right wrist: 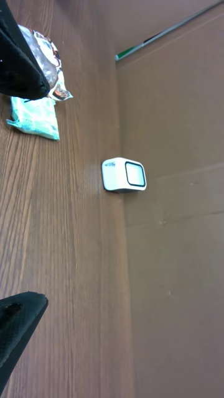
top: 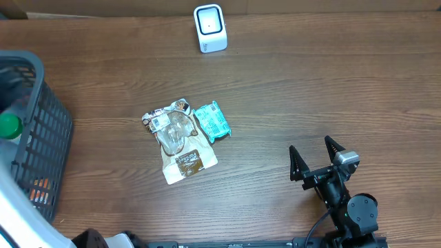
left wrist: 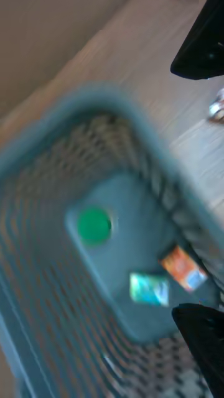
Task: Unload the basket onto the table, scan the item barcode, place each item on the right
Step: 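Grasp the clear brown-labelled bag and place it beside the green packet, then reach the left gripper into the basket for another green packet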
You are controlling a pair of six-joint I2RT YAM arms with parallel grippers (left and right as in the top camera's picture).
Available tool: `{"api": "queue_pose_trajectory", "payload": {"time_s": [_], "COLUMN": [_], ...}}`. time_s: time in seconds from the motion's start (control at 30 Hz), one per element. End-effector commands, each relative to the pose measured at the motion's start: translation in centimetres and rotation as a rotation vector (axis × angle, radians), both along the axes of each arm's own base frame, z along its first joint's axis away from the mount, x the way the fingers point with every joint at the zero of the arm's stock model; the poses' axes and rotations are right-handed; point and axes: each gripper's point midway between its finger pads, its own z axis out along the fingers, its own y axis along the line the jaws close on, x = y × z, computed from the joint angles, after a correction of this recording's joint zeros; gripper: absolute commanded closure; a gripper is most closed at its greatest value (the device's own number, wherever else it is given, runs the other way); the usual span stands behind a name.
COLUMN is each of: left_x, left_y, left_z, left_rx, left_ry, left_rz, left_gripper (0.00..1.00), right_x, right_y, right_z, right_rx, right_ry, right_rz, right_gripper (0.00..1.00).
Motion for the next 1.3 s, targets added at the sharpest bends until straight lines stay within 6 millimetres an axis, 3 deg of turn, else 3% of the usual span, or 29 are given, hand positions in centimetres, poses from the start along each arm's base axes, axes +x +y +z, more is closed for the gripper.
{"api": "queue_pose_trajectory", "payload": {"time_s": [0.0, 0.1, 0.23, 0.43, 0.6, 0.83, 1.27], "left_x": [-2.7, -5.3, -7.7, -11.1, -10.5, -10.6, -9.7], "left_y": [3.4, 5.6, 6.8, 8.6, 10.0, 11.5, 13.5], "left_z": [-3.1, -7.5, -13.0, -18.0, -20.9, -26.9, -34.1], "left_rx": [-0.125, -0.202, -0.267, -0.260, -0.220, -0.245, -0.311], "left_ry": [0.010, 0.103, 0.228, 0.369, 0.400, 0.527, 0.609], "left_rz": [0.183, 0.284, 0.320, 0.345, 0.263, 0.210, 0.204], "left_gripper": [0.04, 0.03, 0.04, 0.07, 0.25, 0.46, 0.47], "right_x": [0.0, 0.0, 0.0, 0.0, 0.0, 0.0, 0.0], "right_y": [0.1, 0.1, 0.1, 0.1, 0.1, 0.1, 0.1], "right_z": [-0.2, -0.2, -0.2, -0.2, -0.2, -0.2, -0.2], "right_rx": [-0.003, -0.003, -0.003, -0.003, -0.003, -0.003, -0.003], "right_ry": [-0.004, -0.004, -0.004, -0.004, -0.004, -0.004, -0.004], "right_rz": [0.002, 0.002, 0.002, 0.002, 0.002, 0.002, 0.002], "right_gripper": [0.00, 0.00, 0.00, 0.00, 0.00, 0.00, 0.00]}}
